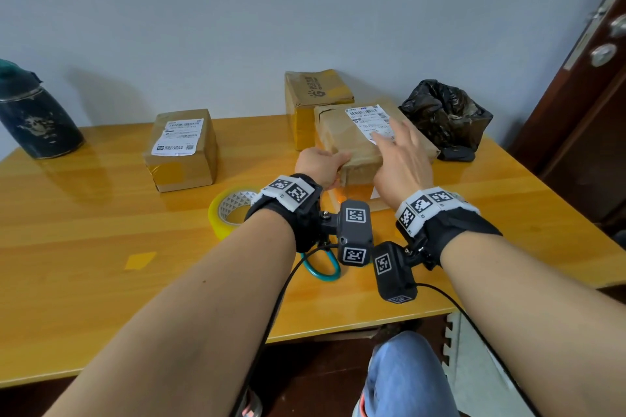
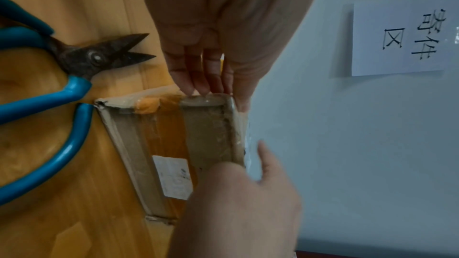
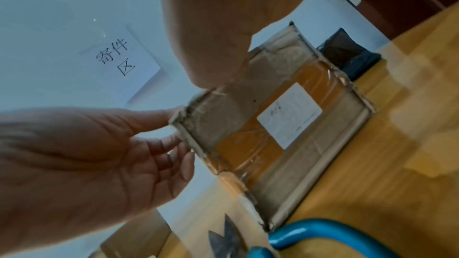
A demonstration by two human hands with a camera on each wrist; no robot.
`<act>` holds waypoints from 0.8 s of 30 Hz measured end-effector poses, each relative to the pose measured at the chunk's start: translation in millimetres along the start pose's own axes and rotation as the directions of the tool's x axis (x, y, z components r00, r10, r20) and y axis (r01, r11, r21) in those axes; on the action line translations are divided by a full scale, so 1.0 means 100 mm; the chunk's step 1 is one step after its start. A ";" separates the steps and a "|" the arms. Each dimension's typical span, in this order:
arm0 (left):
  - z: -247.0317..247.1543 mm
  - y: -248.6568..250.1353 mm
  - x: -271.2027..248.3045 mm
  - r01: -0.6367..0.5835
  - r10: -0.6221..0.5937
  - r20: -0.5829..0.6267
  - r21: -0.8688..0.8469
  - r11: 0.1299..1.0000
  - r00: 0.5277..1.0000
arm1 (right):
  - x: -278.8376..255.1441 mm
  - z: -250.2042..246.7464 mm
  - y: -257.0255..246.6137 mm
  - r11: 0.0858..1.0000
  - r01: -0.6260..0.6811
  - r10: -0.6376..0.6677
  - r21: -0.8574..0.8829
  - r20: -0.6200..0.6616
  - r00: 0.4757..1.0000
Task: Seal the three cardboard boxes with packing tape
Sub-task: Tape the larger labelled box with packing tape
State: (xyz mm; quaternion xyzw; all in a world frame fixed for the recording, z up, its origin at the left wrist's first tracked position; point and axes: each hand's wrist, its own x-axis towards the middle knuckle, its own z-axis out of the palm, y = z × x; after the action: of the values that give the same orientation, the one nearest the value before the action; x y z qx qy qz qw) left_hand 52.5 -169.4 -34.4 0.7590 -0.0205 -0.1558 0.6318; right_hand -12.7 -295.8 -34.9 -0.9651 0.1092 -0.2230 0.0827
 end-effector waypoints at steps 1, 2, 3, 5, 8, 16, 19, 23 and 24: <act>0.00 -0.03 -0.01 -0.017 0.017 0.006 -0.027 1.000 1.000 | -0.01 0.01 -0.01 0.999 0.004 -0.003 0.035 -0.014 1.000; -0.01 -0.07 -0.02 -0.034 0.034 0.014 -0.049 0.998 0.999 | -0.02 0.02 0.00 0.998 0.019 -0.018 0.057 -0.018 1.000; -0.01 -0.10 -0.03 -0.047 0.049 0.026 -0.067 0.997 0.998 | -0.04 0.03 0.01 0.998 0.034 -0.033 0.052 -0.014 0.999; -0.02 -0.15 -0.04 -0.057 0.062 0.051 -0.091 0.994 0.997 | -0.07 0.06 0.05 0.999 0.032 -0.032 0.010 -0.009 0.999; -0.04 -0.15 -0.03 -0.078 0.084 0.058 -0.093 0.993 0.995 | -0.05 0.07 0.05 0.999 -0.011 0.013 0.049 -0.041 0.999; -0.04 -0.14 0.01 -0.145 0.149 0.049 -0.072 0.987 0.988 | -0.02 0.14 0.10 0.989 0.029 -0.016 0.147 -0.091 0.996; -0.05 -0.15 -0.01 -0.161 0.168 0.074 -0.094 0.982 0.983 | -0.06 0.17 0.11 0.978 0.132 -0.114 0.158 -0.120 0.986; -0.05 -0.19 -0.04 -0.201 0.208 0.156 -0.056 0.978 0.966 | -0.06 0.23 0.13 0.974 0.129 -0.107 0.188 -0.123 0.987; -0.06 -0.19 -0.04 -0.225 0.224 0.165 -0.012 0.974 0.960 | -0.06 0.24 0.14 0.971 0.139 -0.119 0.193 -0.115 0.986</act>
State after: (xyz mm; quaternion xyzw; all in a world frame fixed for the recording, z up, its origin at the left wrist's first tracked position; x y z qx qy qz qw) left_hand 47.5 -159.2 -51.4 0.7385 -0.1595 -0.1454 0.6387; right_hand -10.0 -304.8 -61.4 -0.9442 0.0272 -0.2871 0.1590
